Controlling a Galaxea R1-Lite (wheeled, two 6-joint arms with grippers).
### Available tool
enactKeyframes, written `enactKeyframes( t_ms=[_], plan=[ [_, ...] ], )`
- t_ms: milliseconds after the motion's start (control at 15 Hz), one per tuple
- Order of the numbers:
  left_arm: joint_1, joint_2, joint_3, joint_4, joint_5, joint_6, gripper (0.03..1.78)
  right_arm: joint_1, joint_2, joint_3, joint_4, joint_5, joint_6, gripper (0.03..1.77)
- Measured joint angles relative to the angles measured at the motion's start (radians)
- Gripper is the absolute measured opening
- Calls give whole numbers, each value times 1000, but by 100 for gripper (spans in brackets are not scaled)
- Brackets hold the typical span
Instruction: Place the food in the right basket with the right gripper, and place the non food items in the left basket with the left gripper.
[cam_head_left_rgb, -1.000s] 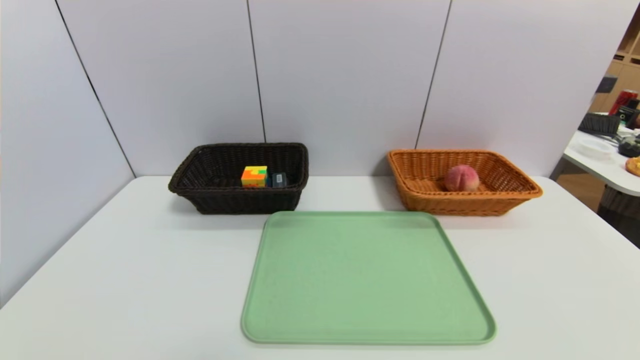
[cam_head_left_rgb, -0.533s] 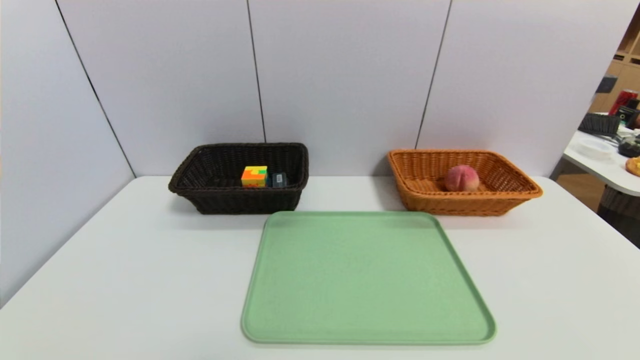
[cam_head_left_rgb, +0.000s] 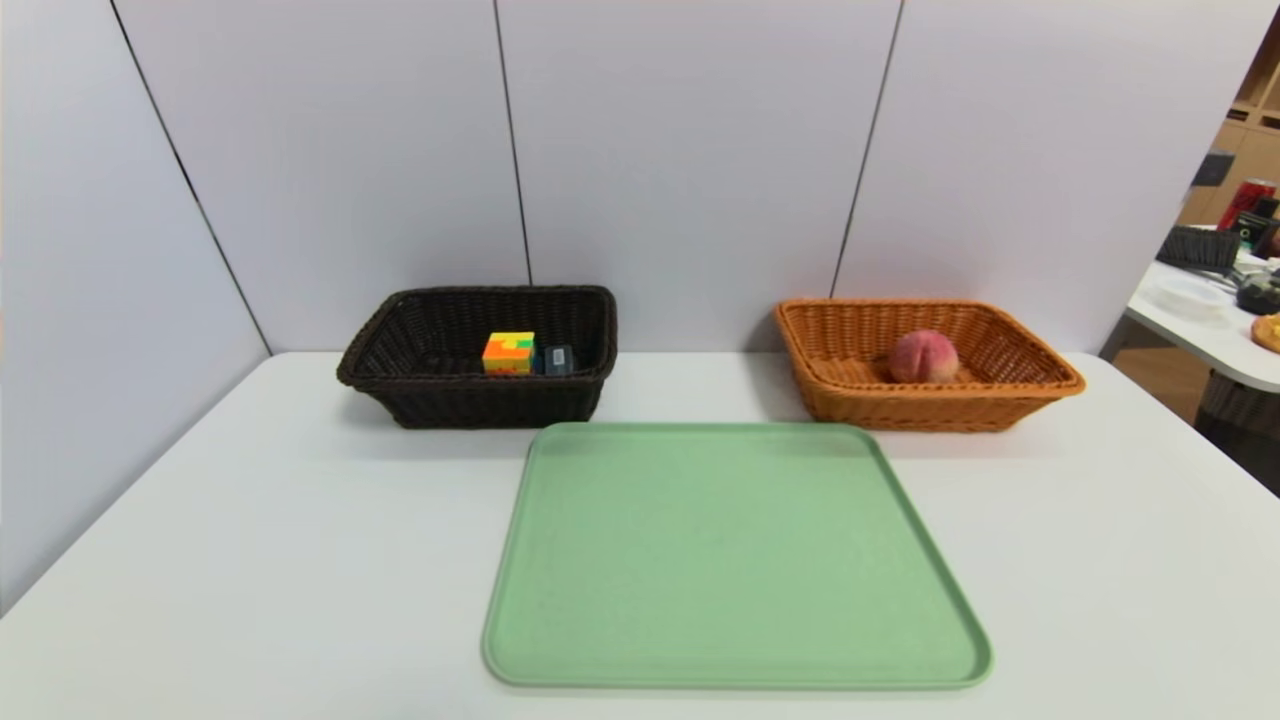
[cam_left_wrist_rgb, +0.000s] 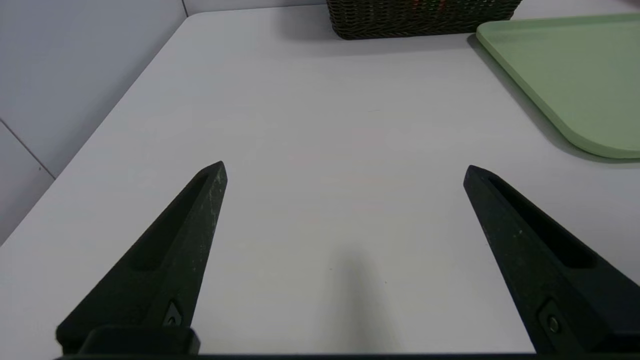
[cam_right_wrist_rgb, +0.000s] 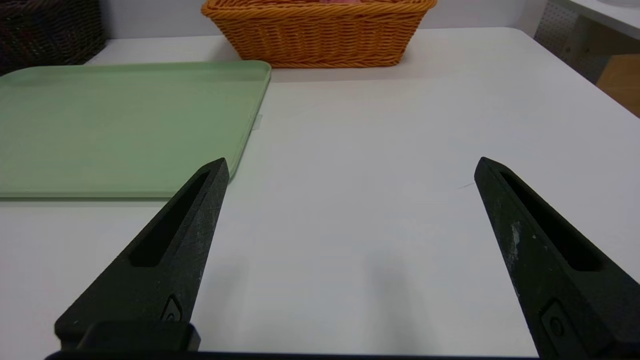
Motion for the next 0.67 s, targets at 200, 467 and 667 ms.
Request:
enactKeyframes(
  t_ms=[200,467,667],
  plan=[
    [0,0,1,-2,32,-51,169,0,0,0,1,0,1,169],
    [0,0,1,-4,40,-64,169,0,0,0,2,0,0,169],
    [0,0,1,-4,40,-64,169,0,0,0,1,1,-5,169]
  ],
)
